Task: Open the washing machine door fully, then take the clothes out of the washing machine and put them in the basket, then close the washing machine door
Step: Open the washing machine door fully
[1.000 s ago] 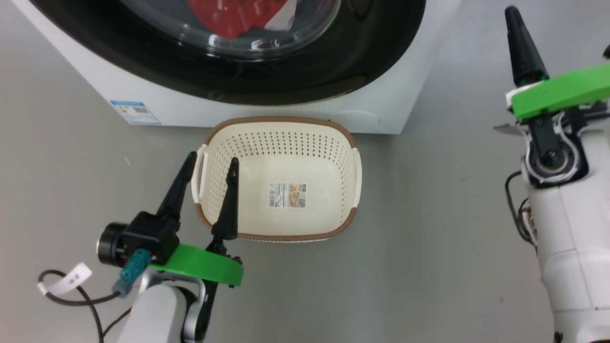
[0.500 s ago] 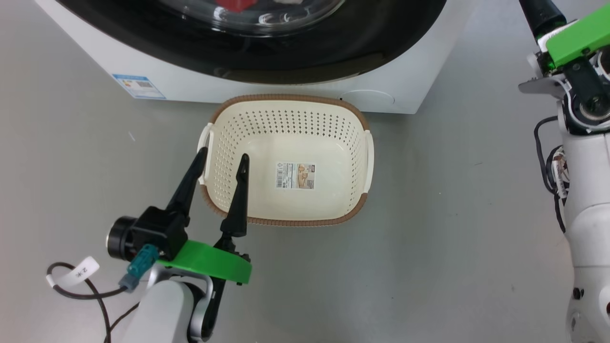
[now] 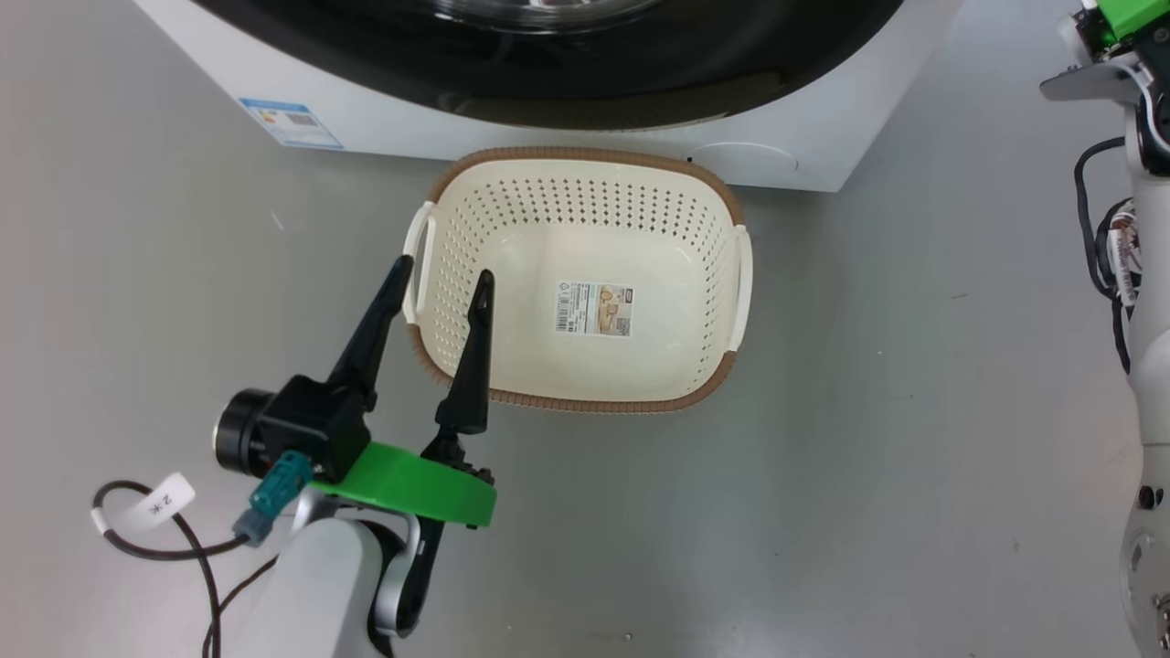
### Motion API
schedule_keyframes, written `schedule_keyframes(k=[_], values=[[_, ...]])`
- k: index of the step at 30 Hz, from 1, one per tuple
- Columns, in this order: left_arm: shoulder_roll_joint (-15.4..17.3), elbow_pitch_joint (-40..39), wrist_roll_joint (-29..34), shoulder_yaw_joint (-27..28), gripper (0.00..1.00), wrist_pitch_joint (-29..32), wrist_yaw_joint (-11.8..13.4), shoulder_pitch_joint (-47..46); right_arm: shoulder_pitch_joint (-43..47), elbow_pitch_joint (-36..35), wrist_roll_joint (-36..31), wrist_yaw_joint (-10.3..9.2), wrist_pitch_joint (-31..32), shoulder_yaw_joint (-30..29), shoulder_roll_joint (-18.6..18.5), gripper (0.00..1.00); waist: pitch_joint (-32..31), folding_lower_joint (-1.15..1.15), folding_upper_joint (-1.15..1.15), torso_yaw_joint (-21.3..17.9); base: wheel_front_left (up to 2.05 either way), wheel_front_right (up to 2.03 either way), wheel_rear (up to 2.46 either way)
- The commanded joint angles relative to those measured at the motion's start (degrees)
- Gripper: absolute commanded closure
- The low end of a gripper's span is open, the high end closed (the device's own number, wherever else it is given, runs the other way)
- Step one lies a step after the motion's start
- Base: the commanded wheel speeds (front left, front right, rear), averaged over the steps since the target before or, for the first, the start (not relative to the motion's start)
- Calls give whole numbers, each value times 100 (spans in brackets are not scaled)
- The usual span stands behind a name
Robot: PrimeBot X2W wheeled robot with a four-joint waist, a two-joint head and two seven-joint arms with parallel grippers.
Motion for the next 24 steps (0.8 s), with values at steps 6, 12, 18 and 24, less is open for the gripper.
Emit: schedule_keyframes(k=[6, 12, 18, 24], values=[[87, -217, -31, 112, 0, -51, 45, -83, -325, -24, -135, 3, 142, 34, 57, 100, 100, 0, 0, 127, 0, 0, 0], [87, -265, -43, 82, 0, -51, 58, -106, -480, 99, -220, 3, 211, -6, 51, 100, 160, 0, 0, 243, 0, 0, 0], [87, -266, -44, 58, 0, -51, 58, -95, -569, 213, -284, 3, 288, 23, 45, 100, 164, 0, 0, 323, 0, 0, 0], [87, -246, -50, 17, 0, -51, 48, -87, -683, 375, -305, 3, 493, 54, -30, 100, 156, 0, 0, 405, 0, 0, 0]])
